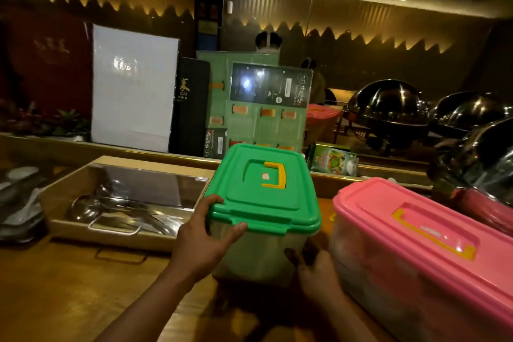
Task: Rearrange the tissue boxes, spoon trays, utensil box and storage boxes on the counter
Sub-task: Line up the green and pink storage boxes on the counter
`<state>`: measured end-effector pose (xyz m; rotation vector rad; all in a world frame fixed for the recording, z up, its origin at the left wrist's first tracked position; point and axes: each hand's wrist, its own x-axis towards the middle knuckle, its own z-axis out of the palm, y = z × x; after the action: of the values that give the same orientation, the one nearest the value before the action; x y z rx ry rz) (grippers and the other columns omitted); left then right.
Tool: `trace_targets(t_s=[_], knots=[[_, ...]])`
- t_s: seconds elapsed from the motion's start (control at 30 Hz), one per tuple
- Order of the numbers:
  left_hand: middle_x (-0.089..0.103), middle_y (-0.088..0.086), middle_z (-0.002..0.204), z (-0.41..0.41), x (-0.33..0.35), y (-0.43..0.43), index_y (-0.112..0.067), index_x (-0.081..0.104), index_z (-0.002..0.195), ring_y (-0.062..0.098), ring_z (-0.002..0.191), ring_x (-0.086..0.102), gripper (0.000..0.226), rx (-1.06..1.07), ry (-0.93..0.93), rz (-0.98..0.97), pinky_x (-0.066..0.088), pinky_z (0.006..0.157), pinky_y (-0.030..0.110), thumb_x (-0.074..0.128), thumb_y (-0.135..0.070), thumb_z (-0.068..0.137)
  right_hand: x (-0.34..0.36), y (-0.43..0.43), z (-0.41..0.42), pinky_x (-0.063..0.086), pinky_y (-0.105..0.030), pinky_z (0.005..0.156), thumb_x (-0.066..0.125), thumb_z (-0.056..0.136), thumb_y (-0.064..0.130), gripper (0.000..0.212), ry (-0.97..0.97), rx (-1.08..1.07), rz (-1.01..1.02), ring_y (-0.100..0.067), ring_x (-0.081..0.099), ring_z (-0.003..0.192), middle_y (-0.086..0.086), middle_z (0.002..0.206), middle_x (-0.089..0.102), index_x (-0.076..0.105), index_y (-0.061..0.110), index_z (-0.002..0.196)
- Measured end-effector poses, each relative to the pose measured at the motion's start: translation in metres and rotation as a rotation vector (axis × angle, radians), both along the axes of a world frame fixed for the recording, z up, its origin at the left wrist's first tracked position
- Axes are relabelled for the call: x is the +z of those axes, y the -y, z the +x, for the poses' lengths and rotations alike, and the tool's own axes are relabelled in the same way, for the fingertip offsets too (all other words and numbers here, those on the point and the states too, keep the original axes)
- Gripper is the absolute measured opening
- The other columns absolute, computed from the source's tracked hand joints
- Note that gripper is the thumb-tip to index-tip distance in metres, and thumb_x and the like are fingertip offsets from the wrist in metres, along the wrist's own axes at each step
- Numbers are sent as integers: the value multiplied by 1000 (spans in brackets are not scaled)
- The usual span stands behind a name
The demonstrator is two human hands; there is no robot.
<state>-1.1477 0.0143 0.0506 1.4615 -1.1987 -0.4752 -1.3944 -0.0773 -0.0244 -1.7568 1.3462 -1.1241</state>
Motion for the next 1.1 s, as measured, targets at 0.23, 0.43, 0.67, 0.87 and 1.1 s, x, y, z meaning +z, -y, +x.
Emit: trace_targets(t_s=[0.23, 0.43, 0.67, 0.87, 1.1], knots=[[55, -4, 140, -9, 6, -9, -49, 43, 138, 19, 121, 58, 81, -32, -19, 42, 58, 93, 44, 78, -65, 66, -21, 15, -15, 55, -45, 92, 67, 81, 34, 30, -100, 11, 131, -16, 68, 104, 3, 111, 72, 60, 23, 108], [45, 15, 139, -56, 5, -33, -19, 57, 132, 35, 127, 47, 55, 316, 326, -272, 49, 96, 48, 75, -34, 83, -2, -47, -79, 51, -21, 81, 69, 89, 14, 16, -69, -153, 193, -13, 66, 94, 1, 97, 74, 72, 21, 104], [57, 1, 115, -154, -36, -41, -21, 60, 123, 18, 104, 58, 44, -234, 260, -351, 48, 93, 34, 73, -21, 81, -11, -121, -196, 54, -35, 60, 67, 88, 5, 18, -37, -437, 398, -25, 68, 67, -6, 75, 75, 74, 21, 83], [48, -7, 133, -242, -44, -38, -31, 45, 143, 10, 122, 53, 71, -509, 162, -96, 51, 98, 41, 72, -50, 80, 12, -120, -288, 50, -36, 66, 49, 98, 4, 18, 430, -675, 242, -31, 66, 88, -20, 105, 69, 65, 11, 103], [9, -8, 169, -336, -34, -30, -46, -6, 156, 13, 155, 13, 129, -543, 57, 100, 24, 124, 44, 77, -77, 61, 30, -66, -350, 59, -48, 63, 85, 64, 28, 79, 559, -240, 209, -34, 73, 87, -16, 114, 70, 53, 24, 136]])
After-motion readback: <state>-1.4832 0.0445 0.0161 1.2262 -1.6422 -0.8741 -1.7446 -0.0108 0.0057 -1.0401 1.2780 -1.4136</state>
